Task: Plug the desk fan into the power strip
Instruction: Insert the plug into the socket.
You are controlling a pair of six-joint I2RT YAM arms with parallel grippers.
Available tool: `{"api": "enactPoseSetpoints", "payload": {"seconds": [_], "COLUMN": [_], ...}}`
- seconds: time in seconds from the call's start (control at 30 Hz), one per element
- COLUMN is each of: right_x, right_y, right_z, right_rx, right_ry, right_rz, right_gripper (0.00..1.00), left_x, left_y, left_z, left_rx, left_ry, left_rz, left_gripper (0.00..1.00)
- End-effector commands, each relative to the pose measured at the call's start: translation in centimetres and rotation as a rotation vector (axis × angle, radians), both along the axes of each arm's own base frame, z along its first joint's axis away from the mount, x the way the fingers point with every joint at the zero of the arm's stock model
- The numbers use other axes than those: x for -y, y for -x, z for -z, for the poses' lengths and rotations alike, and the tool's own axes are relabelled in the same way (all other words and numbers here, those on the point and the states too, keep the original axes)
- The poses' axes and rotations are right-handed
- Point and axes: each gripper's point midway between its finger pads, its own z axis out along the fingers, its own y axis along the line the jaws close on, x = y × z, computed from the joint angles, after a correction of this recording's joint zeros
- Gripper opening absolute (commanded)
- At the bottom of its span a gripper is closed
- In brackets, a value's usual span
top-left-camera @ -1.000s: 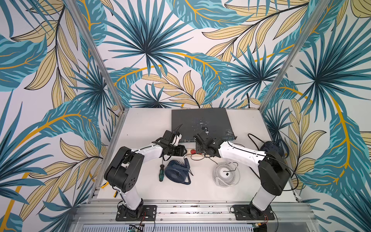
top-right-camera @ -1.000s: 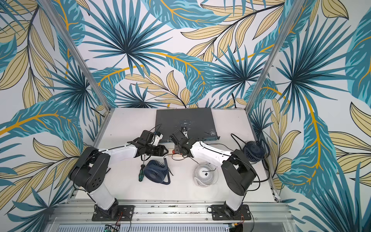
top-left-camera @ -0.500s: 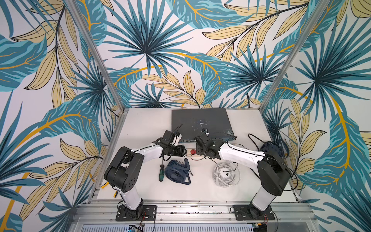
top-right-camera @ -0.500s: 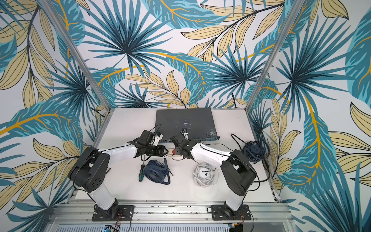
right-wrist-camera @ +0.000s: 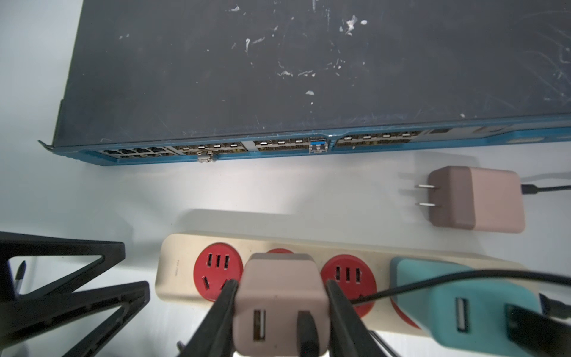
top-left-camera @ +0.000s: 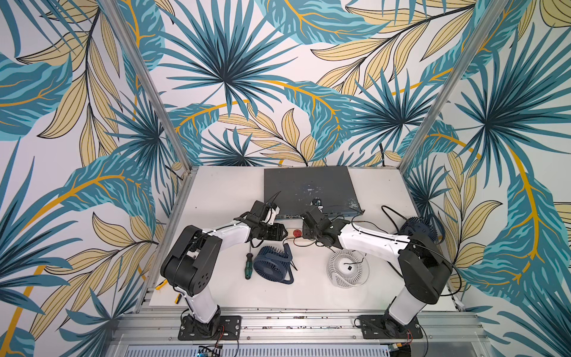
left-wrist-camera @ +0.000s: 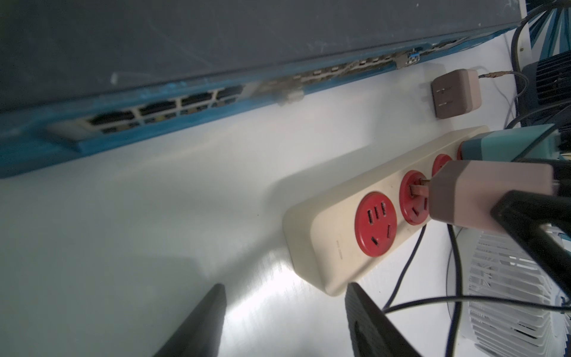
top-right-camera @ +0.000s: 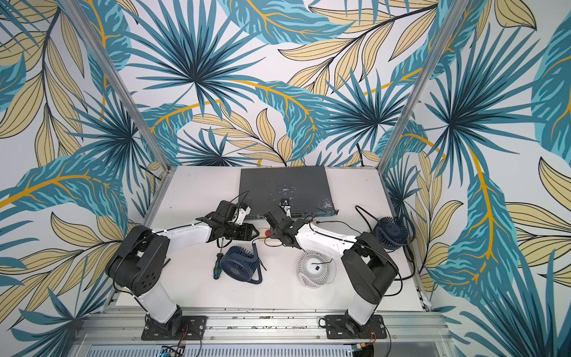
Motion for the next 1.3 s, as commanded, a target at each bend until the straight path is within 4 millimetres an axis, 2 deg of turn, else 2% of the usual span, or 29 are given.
{"api": "enactPoseSetpoints", "payload": {"seconds": [0.0, 0.27, 0.43, 0.7, 0.93, 1.13, 1.27], "right_x": [1.8, 1.1, 0.5, 0.8, 0.7, 1.0, 1.8], "right_y": [0.8, 0.5, 0.7, 1.7, 1.0, 1.4, 2.3], "right_z": [2.5, 2.0, 3.8, 5.4, 4.7, 6.5, 7.9], "right_rx": [-0.043, -0.030, -0.098, -0.159, -0.171, -0.234, -0.269], "right_ry": [0.079, 0.065, 0.114, 0.152, 0.193, 0.221, 0.227], "right_rz": [0.019, -0.001, -0.041, -0.066, -0.086, -0.083, -0.068], "right_gripper": [0.00, 0.00, 0.00, 0.00, 0.00, 0.00, 0.00], "left_x": [0.0, 0.0, 0.1, 0.1, 0.1, 0.1, 0.0], "left_y": [-0.4, -0.2, -0.1, -0.2, 0.0, 0.0, 0.0], "left_z": [0.0, 0.3, 0.4, 0.4, 0.7, 0.7, 0.6], "left_rx": [0.001, -0.007, -0.009, -0.011, -0.019, -0.018, -0.015], "left_ry": [0.004, 0.004, 0.004, 0.004, 0.002, 0.000, -0.004], "left_rz": [0.001, 0.006, 0.008, 0.009, 0.012, 0.013, 0.011], "left_gripper": [0.65, 0.65, 0.65, 0.65, 0.65, 0.65, 0.65]}}
